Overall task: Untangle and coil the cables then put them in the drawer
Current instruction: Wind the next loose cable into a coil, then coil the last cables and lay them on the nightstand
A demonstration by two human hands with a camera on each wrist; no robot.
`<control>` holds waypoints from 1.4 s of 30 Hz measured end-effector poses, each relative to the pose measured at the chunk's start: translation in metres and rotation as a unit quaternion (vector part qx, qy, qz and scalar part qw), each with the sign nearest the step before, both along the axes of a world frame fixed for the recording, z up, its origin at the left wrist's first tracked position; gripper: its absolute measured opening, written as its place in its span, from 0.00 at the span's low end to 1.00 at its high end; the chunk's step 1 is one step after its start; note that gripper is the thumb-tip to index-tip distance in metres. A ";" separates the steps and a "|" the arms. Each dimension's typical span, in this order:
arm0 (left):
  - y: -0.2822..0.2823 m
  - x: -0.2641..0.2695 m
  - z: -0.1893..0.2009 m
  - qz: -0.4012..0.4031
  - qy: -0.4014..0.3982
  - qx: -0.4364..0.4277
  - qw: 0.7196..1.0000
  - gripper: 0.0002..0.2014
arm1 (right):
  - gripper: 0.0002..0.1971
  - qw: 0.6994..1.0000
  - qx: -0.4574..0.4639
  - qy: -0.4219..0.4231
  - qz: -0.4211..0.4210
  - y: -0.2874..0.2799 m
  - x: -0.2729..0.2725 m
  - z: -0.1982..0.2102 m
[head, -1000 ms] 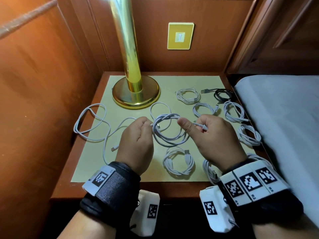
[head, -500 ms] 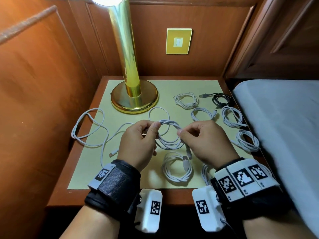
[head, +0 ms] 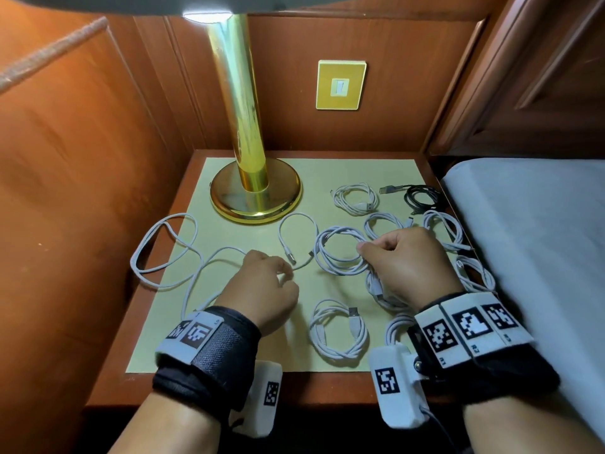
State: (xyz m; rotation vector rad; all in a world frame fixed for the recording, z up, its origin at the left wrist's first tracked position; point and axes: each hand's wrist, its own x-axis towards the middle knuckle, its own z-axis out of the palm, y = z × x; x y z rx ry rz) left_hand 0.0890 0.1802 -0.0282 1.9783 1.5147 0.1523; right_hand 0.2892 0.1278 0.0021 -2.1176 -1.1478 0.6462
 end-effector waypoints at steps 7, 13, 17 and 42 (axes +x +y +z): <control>0.011 -0.023 0.009 0.048 0.091 -0.011 0.995 0.20 | 0.20 1.000 -0.018 0.005 0.005 0.011 -0.008 -0.005; 0.015 -0.046 0.014 0.118 0.114 -0.002 0.986 0.08 | 0.18 0.999 -0.032 -0.008 0.005 0.018 -0.013 -0.007; 0.017 -0.056 0.012 0.120 0.145 -0.027 0.982 0.05 | 0.22 0.998 -0.055 -0.028 0.005 0.022 -0.017 -0.008; 0.001 -0.094 0.025 0.146 0.008 -0.019 0.989 0.09 | 0.17 0.996 -0.064 -0.025 0.053 0.011 -0.048 0.012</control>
